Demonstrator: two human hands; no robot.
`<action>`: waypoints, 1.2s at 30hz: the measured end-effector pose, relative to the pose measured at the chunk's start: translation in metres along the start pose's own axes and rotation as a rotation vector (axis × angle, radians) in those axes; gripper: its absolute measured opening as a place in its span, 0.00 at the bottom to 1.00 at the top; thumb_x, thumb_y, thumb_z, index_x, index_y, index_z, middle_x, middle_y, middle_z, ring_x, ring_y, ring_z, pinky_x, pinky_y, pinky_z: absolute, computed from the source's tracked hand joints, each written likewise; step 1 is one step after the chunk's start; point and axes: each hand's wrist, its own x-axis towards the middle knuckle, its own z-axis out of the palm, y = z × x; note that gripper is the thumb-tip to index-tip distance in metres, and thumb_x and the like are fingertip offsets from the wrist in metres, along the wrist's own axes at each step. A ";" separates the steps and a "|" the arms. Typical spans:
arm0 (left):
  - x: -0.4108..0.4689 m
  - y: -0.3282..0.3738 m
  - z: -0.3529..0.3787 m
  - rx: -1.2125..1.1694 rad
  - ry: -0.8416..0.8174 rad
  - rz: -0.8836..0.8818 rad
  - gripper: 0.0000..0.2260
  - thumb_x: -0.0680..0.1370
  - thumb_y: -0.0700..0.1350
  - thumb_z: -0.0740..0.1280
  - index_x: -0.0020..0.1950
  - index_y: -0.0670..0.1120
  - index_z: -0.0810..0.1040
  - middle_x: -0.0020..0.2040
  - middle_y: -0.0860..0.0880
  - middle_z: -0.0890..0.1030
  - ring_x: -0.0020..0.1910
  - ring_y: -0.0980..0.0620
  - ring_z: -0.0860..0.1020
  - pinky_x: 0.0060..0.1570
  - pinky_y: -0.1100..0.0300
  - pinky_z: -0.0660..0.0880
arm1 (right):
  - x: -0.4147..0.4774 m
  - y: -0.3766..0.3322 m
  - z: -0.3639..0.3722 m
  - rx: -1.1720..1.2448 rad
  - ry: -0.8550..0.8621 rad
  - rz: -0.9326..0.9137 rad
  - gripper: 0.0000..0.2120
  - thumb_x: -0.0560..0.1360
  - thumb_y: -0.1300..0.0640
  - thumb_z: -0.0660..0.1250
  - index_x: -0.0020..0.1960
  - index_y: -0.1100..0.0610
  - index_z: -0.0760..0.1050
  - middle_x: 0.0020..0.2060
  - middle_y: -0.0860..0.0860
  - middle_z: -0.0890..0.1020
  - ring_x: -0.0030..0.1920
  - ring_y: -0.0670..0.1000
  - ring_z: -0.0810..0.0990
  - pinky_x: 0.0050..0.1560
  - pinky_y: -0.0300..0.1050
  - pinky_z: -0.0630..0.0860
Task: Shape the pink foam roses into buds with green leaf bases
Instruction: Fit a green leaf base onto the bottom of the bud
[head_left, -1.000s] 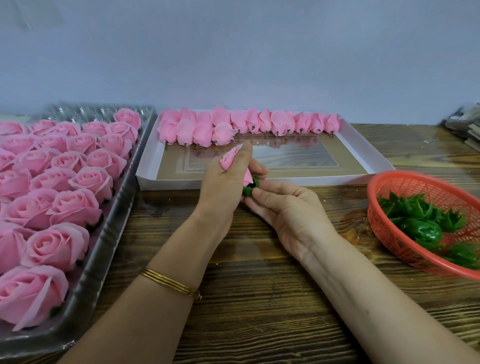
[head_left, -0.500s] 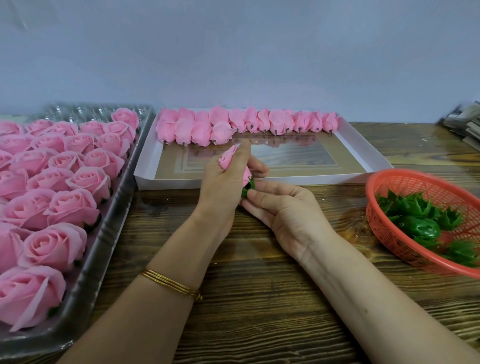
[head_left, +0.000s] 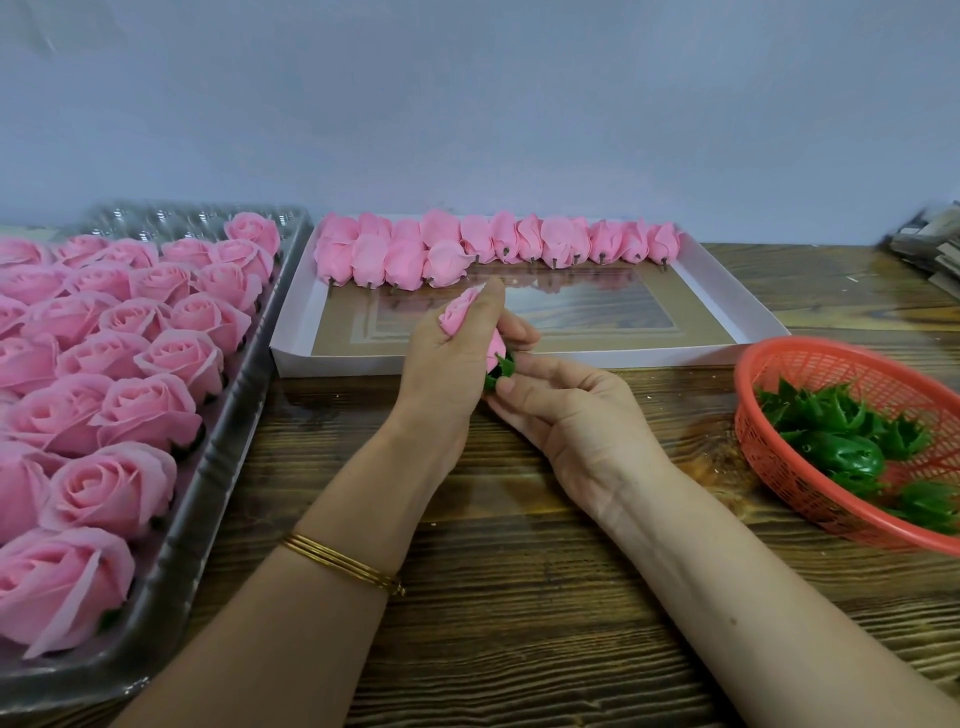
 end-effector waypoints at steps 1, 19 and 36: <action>0.000 0.000 0.000 -0.005 0.009 -0.002 0.21 0.82 0.48 0.62 0.30 0.49 0.78 0.37 0.47 0.83 0.40 0.53 0.81 0.49 0.56 0.77 | 0.000 0.000 0.000 -0.009 -0.011 0.004 0.11 0.70 0.77 0.65 0.50 0.70 0.78 0.40 0.59 0.85 0.41 0.53 0.86 0.49 0.44 0.82; 0.004 -0.002 -0.001 -0.032 -0.006 -0.003 0.22 0.81 0.52 0.62 0.28 0.51 0.79 0.37 0.48 0.84 0.42 0.53 0.82 0.50 0.57 0.77 | -0.002 -0.003 0.001 0.021 -0.036 0.029 0.11 0.72 0.76 0.65 0.54 0.74 0.76 0.43 0.62 0.85 0.42 0.55 0.86 0.49 0.43 0.82; 0.003 -0.003 -0.001 -0.003 -0.003 0.022 0.20 0.82 0.49 0.62 0.31 0.49 0.78 0.38 0.47 0.84 0.42 0.54 0.82 0.49 0.57 0.78 | -0.002 -0.001 0.001 0.027 -0.027 0.022 0.08 0.72 0.76 0.64 0.50 0.73 0.78 0.41 0.62 0.85 0.40 0.55 0.86 0.47 0.42 0.83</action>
